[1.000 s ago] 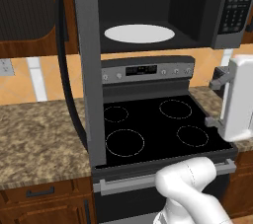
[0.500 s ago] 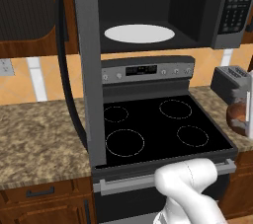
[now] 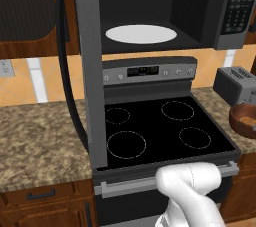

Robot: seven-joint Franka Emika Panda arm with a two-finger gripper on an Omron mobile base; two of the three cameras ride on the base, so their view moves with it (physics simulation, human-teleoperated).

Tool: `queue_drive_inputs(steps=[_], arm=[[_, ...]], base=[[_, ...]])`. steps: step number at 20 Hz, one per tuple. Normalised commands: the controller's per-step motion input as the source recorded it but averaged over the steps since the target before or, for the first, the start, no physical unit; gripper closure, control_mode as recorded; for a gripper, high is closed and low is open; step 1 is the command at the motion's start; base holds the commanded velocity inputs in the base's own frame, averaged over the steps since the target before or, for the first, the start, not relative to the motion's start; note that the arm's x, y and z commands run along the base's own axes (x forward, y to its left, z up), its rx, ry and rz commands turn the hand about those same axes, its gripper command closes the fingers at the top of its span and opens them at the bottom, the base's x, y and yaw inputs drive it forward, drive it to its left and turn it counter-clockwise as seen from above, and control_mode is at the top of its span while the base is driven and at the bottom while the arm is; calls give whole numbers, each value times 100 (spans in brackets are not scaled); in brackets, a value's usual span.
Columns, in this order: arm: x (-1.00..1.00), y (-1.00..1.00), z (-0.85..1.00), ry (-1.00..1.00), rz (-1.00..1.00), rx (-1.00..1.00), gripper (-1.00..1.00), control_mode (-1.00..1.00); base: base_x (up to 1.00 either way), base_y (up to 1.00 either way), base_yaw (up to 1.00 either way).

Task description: Open the microwave, place the bowl with waffle inside the microwave, then close the microwave door and turn it on.

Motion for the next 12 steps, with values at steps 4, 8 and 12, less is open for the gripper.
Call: queue_drive_inputs(steps=[4, 8, 12], arm=[[14, -100, -51, 25, -48, -10, -100, -100], [32, -100, -62, 27, -41, -9, -100, -100], [30, -100, -32, 21, -29, -7, -100, -100]], base=[[0, 0, 0], [0, 0, 0], [0, 0, 0]])
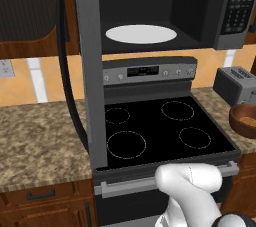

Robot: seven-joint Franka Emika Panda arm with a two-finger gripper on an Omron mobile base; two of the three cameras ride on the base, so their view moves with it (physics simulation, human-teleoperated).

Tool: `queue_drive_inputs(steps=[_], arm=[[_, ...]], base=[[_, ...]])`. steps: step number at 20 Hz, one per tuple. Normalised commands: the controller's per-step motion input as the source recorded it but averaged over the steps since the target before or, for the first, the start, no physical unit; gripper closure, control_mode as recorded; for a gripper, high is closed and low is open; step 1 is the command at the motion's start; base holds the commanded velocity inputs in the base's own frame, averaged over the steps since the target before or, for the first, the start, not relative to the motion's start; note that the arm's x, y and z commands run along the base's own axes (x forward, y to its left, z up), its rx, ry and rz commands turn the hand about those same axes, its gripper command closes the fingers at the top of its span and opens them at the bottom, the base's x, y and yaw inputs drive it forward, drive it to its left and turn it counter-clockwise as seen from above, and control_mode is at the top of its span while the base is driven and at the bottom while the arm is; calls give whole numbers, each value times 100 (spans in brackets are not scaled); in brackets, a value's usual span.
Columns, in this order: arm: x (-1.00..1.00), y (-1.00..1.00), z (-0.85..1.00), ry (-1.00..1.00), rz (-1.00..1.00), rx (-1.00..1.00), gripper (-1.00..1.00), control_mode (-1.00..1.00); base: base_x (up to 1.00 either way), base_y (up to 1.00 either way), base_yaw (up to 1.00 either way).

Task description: Open the microwave, place the bowl with waffle inside the microwave, then close the microwave door and turn it on.

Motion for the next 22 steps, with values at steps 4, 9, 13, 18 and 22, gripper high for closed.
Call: queue_drive_inputs(steps=[4, 9, 13, 18, 22], arm=[[29, -99, -28, 25, -27, -5, -100, -100], [17, -70, -52, 20, -20, -1, -100, -100], [3, -11, -55, 5, -1, 0, -100, -100], [42, -5, -27, 7, 0, 0, -100, -100], [31, -24, -25, 9, 0, 0, -100, -100]], base=[[0, 0, 0], [0, 0, 0], [0, 0, 0], [0, 0, 0], [0, 0, 0]])
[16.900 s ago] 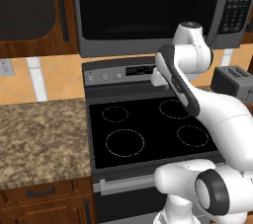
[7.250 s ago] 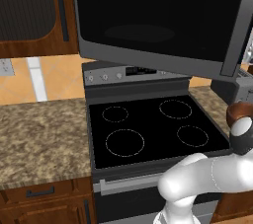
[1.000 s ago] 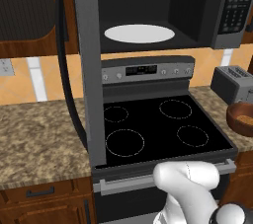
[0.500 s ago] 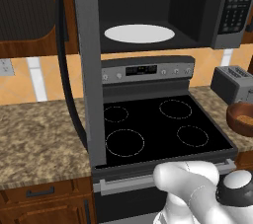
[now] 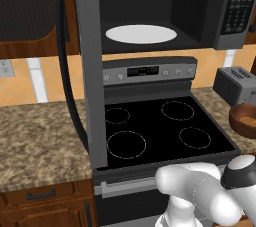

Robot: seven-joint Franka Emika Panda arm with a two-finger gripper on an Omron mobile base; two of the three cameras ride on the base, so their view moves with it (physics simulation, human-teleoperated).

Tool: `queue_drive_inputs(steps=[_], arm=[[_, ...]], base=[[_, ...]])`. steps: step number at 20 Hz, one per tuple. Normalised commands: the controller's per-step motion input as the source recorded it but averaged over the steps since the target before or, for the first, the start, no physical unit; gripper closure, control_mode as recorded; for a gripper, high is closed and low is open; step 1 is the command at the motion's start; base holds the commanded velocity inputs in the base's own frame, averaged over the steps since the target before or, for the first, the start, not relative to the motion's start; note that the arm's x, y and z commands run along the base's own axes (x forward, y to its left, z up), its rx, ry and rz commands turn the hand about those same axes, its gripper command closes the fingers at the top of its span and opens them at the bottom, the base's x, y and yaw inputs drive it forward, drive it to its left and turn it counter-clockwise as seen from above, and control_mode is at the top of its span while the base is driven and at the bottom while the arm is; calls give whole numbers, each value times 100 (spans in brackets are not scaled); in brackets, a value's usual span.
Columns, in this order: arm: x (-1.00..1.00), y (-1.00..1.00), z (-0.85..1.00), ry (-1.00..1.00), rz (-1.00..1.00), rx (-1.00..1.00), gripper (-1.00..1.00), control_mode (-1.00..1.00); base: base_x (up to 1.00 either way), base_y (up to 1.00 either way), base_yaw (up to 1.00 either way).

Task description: Open the microwave, place the bowl with waffle inside the microwave, then close the microwave door and turn it on.

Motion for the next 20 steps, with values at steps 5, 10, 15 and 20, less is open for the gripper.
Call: queue_drive_inputs(steps=[5, 10, 15, 20], arm=[[11, -21, -38, 4, 0, 0, -100, -100], [26, -22, -4, 1, 1, 1, -100, -100], [32, -10, -11, 5, 2, 1, -100, -100], [27, -4, -28, 7, 3, 0, -100, -100]], base=[[0, 0, 0], [0, 0, 0], [0, 0, 0], [0, 0, 0]])
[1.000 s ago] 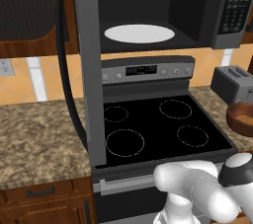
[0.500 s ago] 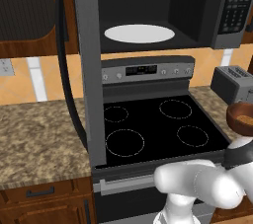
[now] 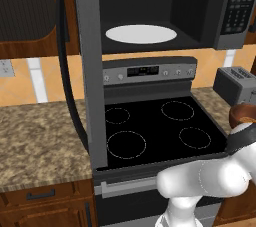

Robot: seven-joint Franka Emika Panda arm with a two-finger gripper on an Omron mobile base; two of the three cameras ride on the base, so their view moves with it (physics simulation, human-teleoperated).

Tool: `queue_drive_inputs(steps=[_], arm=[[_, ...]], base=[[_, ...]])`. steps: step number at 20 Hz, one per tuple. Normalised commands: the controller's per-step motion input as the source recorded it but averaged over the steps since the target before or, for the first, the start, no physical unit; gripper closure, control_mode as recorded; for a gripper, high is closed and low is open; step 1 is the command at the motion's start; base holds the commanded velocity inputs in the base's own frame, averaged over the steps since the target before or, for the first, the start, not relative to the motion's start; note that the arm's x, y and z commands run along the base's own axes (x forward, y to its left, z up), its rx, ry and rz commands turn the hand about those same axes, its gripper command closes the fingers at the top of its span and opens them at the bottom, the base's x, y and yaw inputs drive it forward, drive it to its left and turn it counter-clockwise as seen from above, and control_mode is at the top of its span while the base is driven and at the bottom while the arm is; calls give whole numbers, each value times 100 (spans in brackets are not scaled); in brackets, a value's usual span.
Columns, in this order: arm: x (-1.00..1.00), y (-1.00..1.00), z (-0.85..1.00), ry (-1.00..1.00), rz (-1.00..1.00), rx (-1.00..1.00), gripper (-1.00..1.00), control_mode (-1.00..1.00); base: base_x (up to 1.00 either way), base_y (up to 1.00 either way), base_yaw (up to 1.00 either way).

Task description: Open the microwave, place the bowl with waffle inside the microwave, then close the microwave door and turn it on.

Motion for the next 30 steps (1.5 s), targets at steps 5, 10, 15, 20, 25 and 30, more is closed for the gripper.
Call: queue_drive_inputs(steps=[5, 10, 15, 20, 25, 30], arm=[[31, -7, -24, 7, 3, 0, -100, -100], [29, -14, -29, 6, 3, 0, -100, -100], [35, -17, -26, 7, 3, 1, -100, -100], [32, -27, -14, 5, 3, 4, -100, -100], [20, -15, -27, 5, 3, 2, -100, -100], [13, 5, -55, 7, 2, 0, 100, -100]], base=[[0, 0, 0], [0, 0, 0], [0, 0, 0], [0, 0, 0], [0, 0, 0], [0, 0, 0]])
